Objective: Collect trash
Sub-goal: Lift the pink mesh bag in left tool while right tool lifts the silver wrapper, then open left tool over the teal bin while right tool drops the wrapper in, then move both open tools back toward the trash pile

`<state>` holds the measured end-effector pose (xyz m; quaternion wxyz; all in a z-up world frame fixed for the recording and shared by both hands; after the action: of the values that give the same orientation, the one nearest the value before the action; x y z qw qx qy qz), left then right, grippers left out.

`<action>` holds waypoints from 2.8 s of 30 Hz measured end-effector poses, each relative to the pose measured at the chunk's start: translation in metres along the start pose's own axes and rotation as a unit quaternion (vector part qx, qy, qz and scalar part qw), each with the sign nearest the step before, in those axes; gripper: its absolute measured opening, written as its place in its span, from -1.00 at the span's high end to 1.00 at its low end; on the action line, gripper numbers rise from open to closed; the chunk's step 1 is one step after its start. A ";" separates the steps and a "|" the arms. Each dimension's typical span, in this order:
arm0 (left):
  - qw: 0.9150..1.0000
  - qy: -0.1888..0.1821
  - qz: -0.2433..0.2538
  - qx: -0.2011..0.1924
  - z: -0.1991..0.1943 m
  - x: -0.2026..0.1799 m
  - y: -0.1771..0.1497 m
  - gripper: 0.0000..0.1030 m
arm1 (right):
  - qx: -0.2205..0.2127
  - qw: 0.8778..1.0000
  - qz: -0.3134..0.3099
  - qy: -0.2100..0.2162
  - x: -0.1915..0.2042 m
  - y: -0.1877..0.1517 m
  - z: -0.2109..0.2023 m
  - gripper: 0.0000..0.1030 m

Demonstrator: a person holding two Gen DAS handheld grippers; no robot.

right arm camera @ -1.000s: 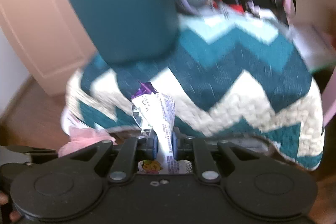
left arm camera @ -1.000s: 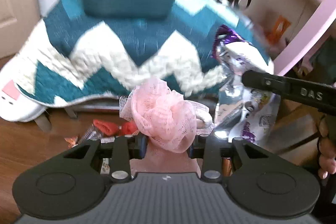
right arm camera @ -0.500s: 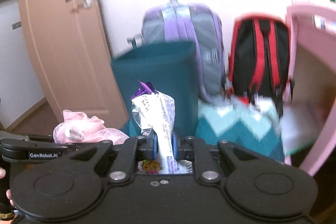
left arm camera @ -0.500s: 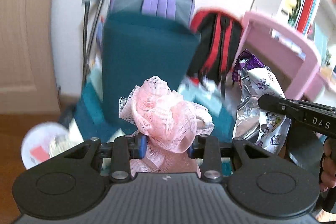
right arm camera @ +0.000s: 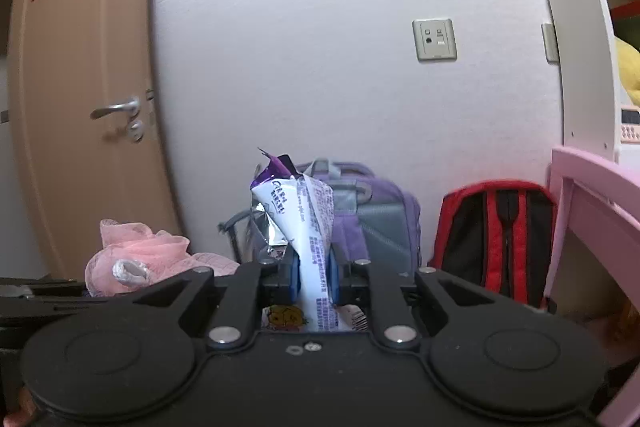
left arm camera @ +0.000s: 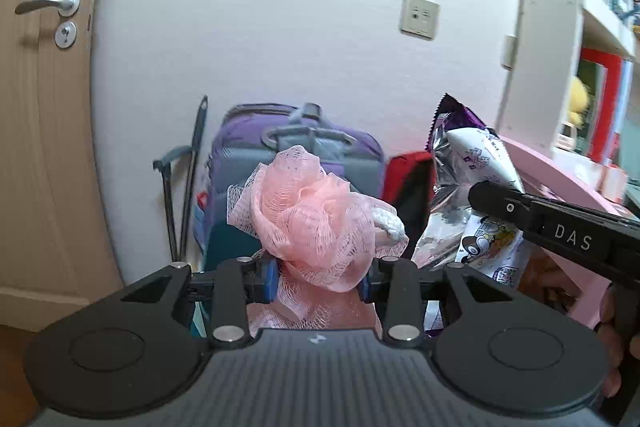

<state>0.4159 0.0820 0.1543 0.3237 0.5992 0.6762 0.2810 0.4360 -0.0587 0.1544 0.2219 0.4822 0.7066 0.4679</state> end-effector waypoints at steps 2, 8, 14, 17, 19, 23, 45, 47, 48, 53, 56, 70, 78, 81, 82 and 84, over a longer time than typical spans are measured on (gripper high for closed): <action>1.000 0.008 -0.003 0.004 0.017 0.006 0.009 0.32 | 0.001 1.000 0.011 0.002 -0.003 0.007 0.019 0.72; 0.999 0.026 -0.007 0.033 0.082 0.026 0.016 0.32 | 0.022 1.000 0.014 -0.004 -0.001 0.007 0.079 0.71; 0.997 0.043 -0.006 0.069 0.128 0.045 0.008 0.32 | 0.053 0.998 0.009 -0.008 0.007 -0.011 0.134 0.71; 0.995 0.048 0.003 0.089 0.148 0.049 0.001 0.31 | 0.073 0.997 0.006 -0.012 0.008 -0.023 0.155 0.70; 0.994 0.049 0.008 0.098 0.156 0.049 -0.005 0.30 | 0.087 0.996 0.003 -0.015 0.008 -0.030 0.164 0.69; 0.993 0.043 0.021 0.109 0.162 0.044 -0.015 0.27 | 0.113 0.994 -0.001 -0.015 0.007 -0.043 0.174 0.56; 0.992 0.058 0.033 0.108 0.123 0.030 -0.026 -0.50 | 0.153 0.988 -0.008 -0.024 0.003 -0.050 0.139 0.05; 0.992 0.062 0.033 0.107 0.114 0.031 -0.027 -0.54 | 0.145 0.989 -0.012 -0.022 0.006 -0.047 0.130 0.03; 0.992 0.065 0.031 0.108 0.110 0.032 -0.027 -0.59 | 0.144 0.989 -0.016 -0.014 0.009 -0.046 0.127 0.02; 0.993 0.067 0.026 0.097 0.086 0.037 -0.028 -0.59 | 0.196 0.980 -0.025 -0.010 0.018 -0.050 0.135 0.00; 0.992 0.072 0.030 0.095 0.079 0.043 -0.030 -0.59 | 0.215 0.976 -0.022 -0.005 0.022 -0.054 0.143 -0.01; 0.996 0.025 -0.012 0.084 0.078 0.077 -0.036 -0.60 | 0.355 0.934 0.026 0.034 0.025 -0.073 0.184 -0.03; 0.997 0.012 -0.027 0.066 0.075 0.092 -0.039 -0.60 | 0.424 0.900 -0.095 -0.024 0.037 -0.087 0.193 -0.02; 0.998 0.009 -0.035 0.060 0.074 0.098 -0.038 -0.60 | 0.307 0.950 -0.011 0.060 0.042 -0.038 0.177 -0.02; 0.998 0.009 -0.036 0.057 0.074 0.100 -0.037 -0.60 | 0.294 0.951 0.020 0.090 0.042 -0.033 0.174 -0.02; 0.998 0.012 -0.036 0.051 0.072 0.103 -0.036 -0.60 | 0.348 0.936 -0.016 0.049 0.043 -0.054 0.185 -0.01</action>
<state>0.4410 0.1795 0.0705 0.2940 0.5870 0.7146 0.2416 0.5337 0.0571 0.0274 0.0123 0.4940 0.8432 0.2120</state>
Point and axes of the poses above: each gripper's, at about its wrist camera, not at the fingertips, and z roughly the way its jaws point, x to its left, y to its top, the point moved 9 cm from there along z, roughly the way its jaws point, and after that the axes turned 14 degrees about x, right-handed, at the moved point
